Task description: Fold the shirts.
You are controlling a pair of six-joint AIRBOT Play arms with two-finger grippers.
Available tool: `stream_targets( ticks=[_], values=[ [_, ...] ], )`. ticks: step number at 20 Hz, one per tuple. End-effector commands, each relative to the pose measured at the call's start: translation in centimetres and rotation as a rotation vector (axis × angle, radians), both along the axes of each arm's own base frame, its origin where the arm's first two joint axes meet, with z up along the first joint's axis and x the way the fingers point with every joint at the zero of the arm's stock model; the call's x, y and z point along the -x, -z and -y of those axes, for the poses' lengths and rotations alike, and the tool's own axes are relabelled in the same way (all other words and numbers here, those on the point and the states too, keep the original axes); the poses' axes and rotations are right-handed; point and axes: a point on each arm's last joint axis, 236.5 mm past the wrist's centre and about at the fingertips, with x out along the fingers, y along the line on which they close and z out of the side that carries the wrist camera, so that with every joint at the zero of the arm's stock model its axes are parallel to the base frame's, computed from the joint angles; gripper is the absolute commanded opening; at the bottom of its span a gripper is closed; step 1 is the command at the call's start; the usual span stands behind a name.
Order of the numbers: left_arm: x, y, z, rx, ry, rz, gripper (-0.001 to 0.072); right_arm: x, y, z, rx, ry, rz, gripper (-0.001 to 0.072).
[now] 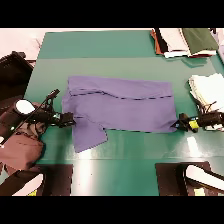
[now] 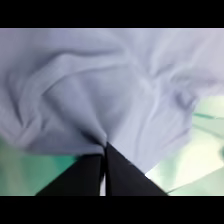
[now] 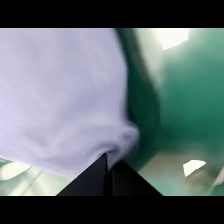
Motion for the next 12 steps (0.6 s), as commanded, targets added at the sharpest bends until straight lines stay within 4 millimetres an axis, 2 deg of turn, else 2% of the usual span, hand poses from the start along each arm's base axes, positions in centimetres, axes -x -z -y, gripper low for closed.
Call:
stream_targets(
  ticks=[1, 5, 7, 9, 12],
  values=[
    [2.9, -1.2, -3.3, -0.148, 0.007, -0.013, 0.0019, -0.2, -2.8, 0.0, 0.121, -0.137, 0.052, 0.0022],
    [8.7, -3.6, -2.5, -0.106, 0.088, -0.076, 0.002, 3.1, -6.6, 1.2, 0.247, -0.233, 0.073, 0.0022],
    [10.1, -4.4, -1.9, -0.075, 0.111, -0.087, 0.002, 4.9, -7.7, 2.7, 0.345, -0.239, 0.065, 0.0021],
    [9.1, -4.7, -1.9, -0.076, 0.096, -0.052, 0.0021, 5.2, -8.7, 3.3, 0.396, -0.217, 0.093, 0.0021],
    [4.7, -5.7, -3.0, -0.129, 0.041, 0.086, 0.0021, 3.9, -9.0, 2.7, 0.377, -0.18, 0.14, 0.0021]
  ],
)
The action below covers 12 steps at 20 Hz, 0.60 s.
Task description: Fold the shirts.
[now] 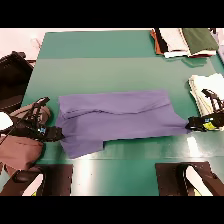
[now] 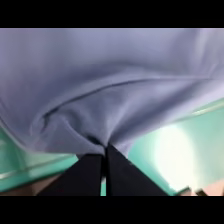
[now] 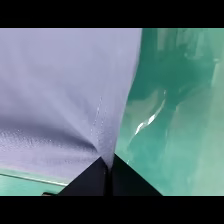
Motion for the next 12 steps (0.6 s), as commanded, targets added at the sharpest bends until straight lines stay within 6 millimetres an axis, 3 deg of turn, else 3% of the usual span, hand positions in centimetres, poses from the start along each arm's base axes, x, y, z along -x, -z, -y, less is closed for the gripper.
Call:
stream_targets(
  ticks=[1, 3, 6, 11, 12],
  values=[
    [-4.0, -1.1, -1.5, -0.066, -0.041, 0.121, 0.0021, -1.1, -0.9, -0.1, -0.002, 0.028, 0.051, 0.0021],
    [-7.1, -1.2, -2.2, -0.11, -0.038, 0.157, 0.0021, -3.6, -1.3, -0.2, -0.029, 0.03, 0.071, 0.0021],
    [-13.1, -0.9, -2.3, -0.129, -0.044, 0.202, 0.0021, -9.1, -1.7, -0.1, -0.022, 0.021, 0.104, 0.0021],
    [-21.0, 1.5, -2.1, -0.147, -0.053, 0.217, 0.0024, -16.4, 0.0, -2.4, -0.105, -0.025, 0.072, 0.0023],
    [-22.0, 1.8, -2.0, -0.147, -0.057, 0.217, 0.0154, -18.0, 0.1, -3.3, -0.165, -0.005, 0.088, 0.0094]
  ],
)
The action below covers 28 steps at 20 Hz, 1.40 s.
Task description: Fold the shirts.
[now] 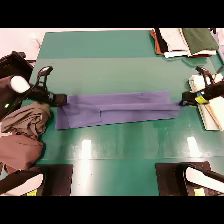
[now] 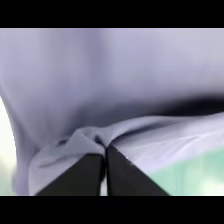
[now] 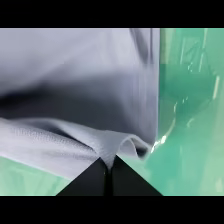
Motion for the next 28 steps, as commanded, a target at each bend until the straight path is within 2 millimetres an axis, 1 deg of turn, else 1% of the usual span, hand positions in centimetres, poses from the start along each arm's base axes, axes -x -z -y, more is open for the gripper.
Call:
stream_targets(
  ticks=[1, 2, 3, 4, 5, 6, 7, 8, 9, 11, 12, 13, 14, 16, 17, 18, 19, 20, 21, 22, 23, 24, 25, 26, 28],
  values=[
    [-4.9, 1.1, 0.1, 0.002, -0.037, 0.025, 0.0526, -5.7, 0.5, -2.5, -0.152, 0.035, 0.031, 0.0291],
    [-5.4, 0.9, 0.2, 0.018, -0.069, 0.015, 0.0672, -6.8, 0.3, -2.7, -0.207, 0.058, 0.037, 0.0431],
    [-5.7, 0.3, 0.2, 0.023, -0.076, 0.022, 0.0671, -7.3, 0.2, -2.7, -0.246, 0.069, 0.037, 0.0455],
    [-5.8, -0.2, 0.3, 0.024, -0.072, 0.027, 0.0671, -7.4, 0.3, -2.1, -0.263, 0.077, 0.033, 0.0455],
    [-5.6, -0.5, 0.3, 0.024, -0.066, 0.021, 0.067, -7.1, 0.5, -1.4, -0.27, 0.082, 0.028, 0.0455],
    [-5.2, -0.6, 0.4, 0.023, -0.06, 0.008, 0.0534, -6.5, 1.0, -0.5, -0.273, 0.092, 0.017, 0.0455],
    [-4.8, -0.5, 0.5, 0.024, -0.055, -0.007, 0.0244, -5.7, 1.6, 0.3, -0.282, 0.104, -0.006, 0.0458],
    [-4.7, -0.5, 0.6, 0.029, -0.054, -0.015, 0.0052, -4.8, 2.4, 1.2, -0.293, 0.124, -0.031, 0.0503],
    [-4.6, -0.6, 0.9, 0.047, -0.055, -0.018, 0.0023, -3.9, 3.3, 2.2, -0.305, 0.162, -0.057, 0.0566],
    [-4.6, -1.0, 2.6, 0.112, -0.051, -0.02, 0.0023, -2.4, 5.2, 3.6, -0.328, 0.219, -0.081, 0.0576],
    [-4.5, -1.2, 3.7, 0.126, -0.023, -0.01, 0.0022, -1.7, 6.2, 3.9, -0.34, 0.235, -0.097, 0.0575],
    [-4.4, -1.3, 4.9, 0.13, 0.001, -0.002, 0.0022, -1.4, 6.8, 3.7, -0.37, 0.241, -0.107, 0.0575],
    [-4.4, -1.4, 6.3, 0.132, 0.028, 0.018, 0.0023, -1.5, 7.4, 3.1, -0.411, 0.25, -0.108, 0.0574],
    [-4.3, -1.4, 9.8, 0.144, 0.079, 0.053, 0.0022, -2.4, 8.2, 1.3, -0.488, 0.256, -0.1, 0.0573],
    [-3.9, -0.9, 11.6, 0.148, 0.115, 0.051, 0.0022, -2.9, 8.5, 0.1, -0.514, 0.245, -0.107, 0.0572],
    [-3.0, 0.0, 13.7, 0.149, 0.158, 0.032, 0.0022, -3.3, 9.0, -1.0, -0.528, 0.226, -0.122, 0.056],
    [-2.1, 1.1, 15.4, 0.144, 0.197, 0.005, 0.0022, -3.8, 9.3, -1.9, -0.531, 0.204, -0.129, 0.0494],
    [-1.6, 2.1, 16.7, 0.145, 0.217, -0.011, 0.0022, -4.5, 9.6, -2.6, -0.521, 0.18, -0.124, 0.0385],
    [-1.6, 2.7, 18.0, 0.16, 0.206, -0.017, 0.0022, -5.3, 9.3, -3.1, -0.506, 0.151, -0.1, 0.0228],
    [-2.1, 3.0, 19.0, 0.172, 0.194, -0.014, 0.0022, -5.9, 8.6, -3.3, -0.493, 0.119, -0.069, 0.0122],
    [-2.6, 3.1, 19.8, 0.19, 0.187, -0.008, 0.0022, -6.6, 7.3, -3.6, -0.485, 0.091, -0.035, 0.0043],
    [-3.1, 3.2, 20.8, 0.211, 0.184, -0.006, 0.0022, -7.2, 5.7, -3.5, -0.476, 0.071, 0.003, 0.0022],
    [-3.4, 3.6, 21.6, 0.221, 0.187, -0.015, 0.0022, -7.6, 3.7, -3.5, -0.468, 0.049, 0.046, 0.0022],
    [-3.6, 4.1, 22.3, 0.229, 0.189, -0.025, 0.0022, -8.0, 1.1, -3.6, -0.456, 0.017, 0.096, 0.0022],
    [-4.3, 5.3, 23.8, 0.249, 0.187, -0.04, 0.0022, -8.4, -4.3, -4.9, -0.428, -0.054, 0.198, 0.0021]
  ],
)
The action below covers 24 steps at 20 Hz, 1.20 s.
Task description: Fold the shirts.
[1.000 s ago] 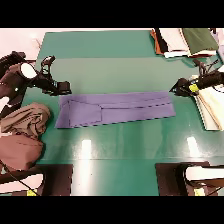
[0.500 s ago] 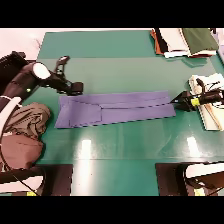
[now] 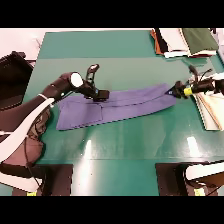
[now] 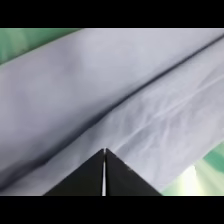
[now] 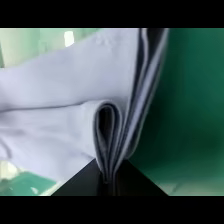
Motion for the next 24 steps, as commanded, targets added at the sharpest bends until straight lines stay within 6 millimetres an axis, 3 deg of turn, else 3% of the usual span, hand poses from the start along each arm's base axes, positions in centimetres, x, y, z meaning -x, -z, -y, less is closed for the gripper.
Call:
stream_targets(
  ticks=[1, 3, 6, 10, 14, 16, 18, 21, 24],
  values=[
    [-1.2, 1.7, 3.2, 0.051, -0.01, -0.019, 0.0021, -0.8, -8.8, -2.6, 0.039, -0.074, 0.186, 0.0022],
    [-1.6, 2.2, 4.9, 0.08, -0.003, -0.025, 0.0022, -0.9, -13.7, -5.3, 0.061, -0.111, 0.298, 0.0021],
    [-1.6, 2.9, 7.5, 0.093, 0.029, -0.02, 0.0022, 0.1, -18.8, -10.6, 0.054, -0.199, 0.401, 0.0022],
    [-1.2, 3.6, 9.5, 0.102, 0.048, -0.015, 0.0022, 1.3, -22.5, -16.6, 0.022, -0.295, 0.486, 0.0022],
    [-2.5, 3.2, 7.7, 0.105, 0.001, -0.03, 0.0021, 2.5, -23.8, -20.5, -0.01, -0.343, 0.522, 0.0022],
    [-4.1, 1.7, 4.2, 0.088, -0.038, -0.043, 0.0021, 3.0, -24.1, -22.1, -0.024, -0.365, 0.535, 0.0021],
    [-6.3, -1.5, -0.7, 0.053, -0.084, 0.015, 0.0021, 3.5, -24.7, -24.4, -0.045, -0.382, 0.569, 0.0022],
    [-9.4, -10.0, -9.7, 0.029, -0.202, 0.189, 0.0021, 4.9, -25.2, -30.3, -0.1, -0.423, 0.625, 0.0022],
    [-9.8, -19.1, -18.6, -0.005, -0.347, 0.389, 0.0022, 7.9, -23.5, -39.1, -0.229, -0.485, 0.594, 0.0022]
  ],
)
